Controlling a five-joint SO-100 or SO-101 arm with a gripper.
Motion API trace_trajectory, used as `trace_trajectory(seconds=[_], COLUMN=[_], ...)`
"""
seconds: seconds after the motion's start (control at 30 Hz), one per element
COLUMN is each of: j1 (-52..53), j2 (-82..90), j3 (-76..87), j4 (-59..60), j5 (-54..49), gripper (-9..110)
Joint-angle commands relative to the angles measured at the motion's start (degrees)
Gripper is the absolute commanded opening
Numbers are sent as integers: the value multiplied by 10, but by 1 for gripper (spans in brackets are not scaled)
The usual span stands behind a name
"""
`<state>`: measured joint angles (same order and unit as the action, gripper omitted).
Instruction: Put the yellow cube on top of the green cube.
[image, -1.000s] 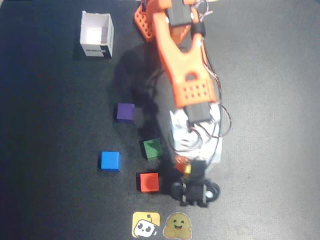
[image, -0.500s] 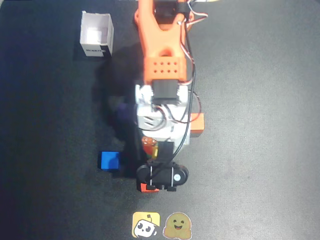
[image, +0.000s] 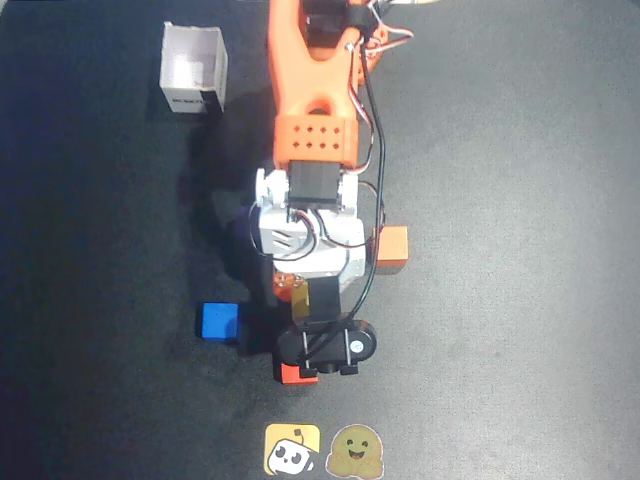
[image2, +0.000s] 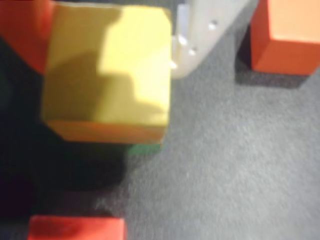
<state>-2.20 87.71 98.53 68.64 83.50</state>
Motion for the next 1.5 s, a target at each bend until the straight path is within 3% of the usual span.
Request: trace_trajectory(seconds=[0.0, 1.2, 1.47], j1=[4, 13, 13], j2=[35, 58, 60], j3=[6, 105, 107], j4=[-11, -71, -71], j5=[-6, 0, 11], gripper=[9, 9, 14])
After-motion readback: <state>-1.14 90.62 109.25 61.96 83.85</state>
